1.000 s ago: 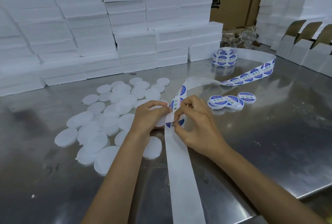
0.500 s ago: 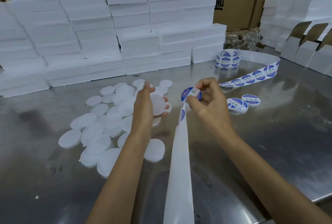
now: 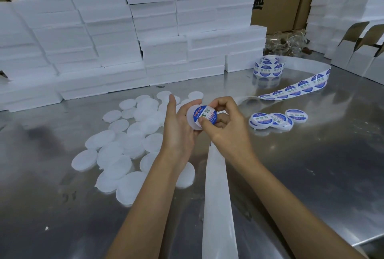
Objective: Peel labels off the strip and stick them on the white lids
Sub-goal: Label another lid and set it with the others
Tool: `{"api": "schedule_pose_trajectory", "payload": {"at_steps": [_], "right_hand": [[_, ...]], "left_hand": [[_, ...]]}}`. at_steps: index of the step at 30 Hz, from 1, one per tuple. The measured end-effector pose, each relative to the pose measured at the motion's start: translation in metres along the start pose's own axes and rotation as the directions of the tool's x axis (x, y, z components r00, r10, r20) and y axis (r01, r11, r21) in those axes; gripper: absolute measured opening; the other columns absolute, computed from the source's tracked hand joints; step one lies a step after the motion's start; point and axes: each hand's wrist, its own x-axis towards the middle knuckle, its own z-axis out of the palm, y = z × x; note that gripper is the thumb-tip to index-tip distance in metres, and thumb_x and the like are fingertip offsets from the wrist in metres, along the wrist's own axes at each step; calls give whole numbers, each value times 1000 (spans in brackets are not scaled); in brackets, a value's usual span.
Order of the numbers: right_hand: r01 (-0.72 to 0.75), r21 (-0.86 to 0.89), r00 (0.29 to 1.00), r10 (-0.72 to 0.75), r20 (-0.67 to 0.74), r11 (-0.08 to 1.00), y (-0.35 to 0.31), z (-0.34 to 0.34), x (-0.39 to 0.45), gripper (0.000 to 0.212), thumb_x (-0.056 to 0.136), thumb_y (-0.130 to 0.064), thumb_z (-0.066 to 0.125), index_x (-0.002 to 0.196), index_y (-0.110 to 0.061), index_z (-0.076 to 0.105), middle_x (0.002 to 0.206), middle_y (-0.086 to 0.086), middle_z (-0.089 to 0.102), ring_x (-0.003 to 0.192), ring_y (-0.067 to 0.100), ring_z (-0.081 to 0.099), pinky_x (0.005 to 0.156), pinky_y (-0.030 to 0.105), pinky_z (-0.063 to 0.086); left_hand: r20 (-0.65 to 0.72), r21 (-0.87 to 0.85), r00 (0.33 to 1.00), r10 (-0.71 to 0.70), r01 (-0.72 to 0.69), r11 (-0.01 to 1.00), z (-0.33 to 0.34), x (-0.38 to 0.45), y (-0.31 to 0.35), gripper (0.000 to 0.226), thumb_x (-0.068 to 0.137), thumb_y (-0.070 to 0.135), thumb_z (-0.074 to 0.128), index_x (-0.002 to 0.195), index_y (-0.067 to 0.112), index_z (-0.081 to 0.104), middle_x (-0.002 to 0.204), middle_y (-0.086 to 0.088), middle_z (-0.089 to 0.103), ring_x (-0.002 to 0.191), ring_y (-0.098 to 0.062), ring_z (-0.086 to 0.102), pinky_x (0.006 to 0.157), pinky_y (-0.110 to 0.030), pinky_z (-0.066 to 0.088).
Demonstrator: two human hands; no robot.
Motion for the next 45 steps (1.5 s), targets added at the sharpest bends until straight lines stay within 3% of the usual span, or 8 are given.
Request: {"api": "schedule_pose_trajectory", "payload": {"at_steps": [9,15,20,24,27,36,41,45], "right_hand": [[18,-42,1000,-18,2,999,1,0,-1,33,80,0,73,97,-21,53,92,-11,59,79,13,68,63,21,55],[34,-126,999,-37,-22,991,5,-3,0,33,80,-11,77,99,-25,54,93,-15,59,74,10,62,62,18,51],[-71,-293,994,44,-96,953,10,-14,5,79,68,-46,85,130,-31,38,98,-9,50,79,8,58,68,26,52],[35,-518,992,-93,-87,855,13,-15,-1,57,64,-75,69,90,-31,44,85,-16,47,79,0,51,57,22,40],[90,-618,991,-129,-19,781,15,-12,-2,61,72,-84,54,79,-24,46,74,-10,52,69,7,55,52,29,44],[169,-638,973,-232,-15,751,18,-19,3,32,104,-34,44,73,-30,35,54,-9,39,53,14,43,51,31,28],[68,-744,986,-160,-53,665,10,-14,-2,50,81,-82,35,70,-34,31,54,-13,39,54,7,41,47,25,26],[-3,-769,978,-160,-137,639,10,-13,0,62,77,-87,36,68,-26,40,54,-9,43,56,12,47,50,29,32]], "left_hand": [[-35,157,998,59,-53,986,9,-3,-4,70,102,58,25,131,4,60,128,-22,65,118,-35,63,107,-42,49],[-39,193,994,100,-91,977,15,-4,-6,61,104,51,29,128,3,59,117,-18,66,107,-29,64,107,-45,49],[-57,63,993,101,-98,993,11,-4,-1,61,106,46,30,132,-3,56,116,-23,67,98,-27,70,85,-33,59],[10,-93,1000,23,-21,995,11,-8,0,60,106,47,30,131,-1,55,116,-24,67,104,-31,67,76,-33,61],[68,-166,997,-22,33,986,10,-10,1,61,105,49,31,133,0,54,119,-24,67,105,-31,67,75,-34,61],[110,-178,994,-23,43,983,12,-8,-3,50,105,44,36,126,1,52,125,-23,53,116,-32,55,112,-42,40],[97,-124,995,-30,42,991,17,-9,-5,60,104,54,29,127,4,54,123,-24,60,111,-34,59,107,-43,45],[121,-116,992,-21,35,993,21,-10,-8,58,104,52,31,122,3,56,118,-23,60,109,-32,60,103,-41,47]]}}
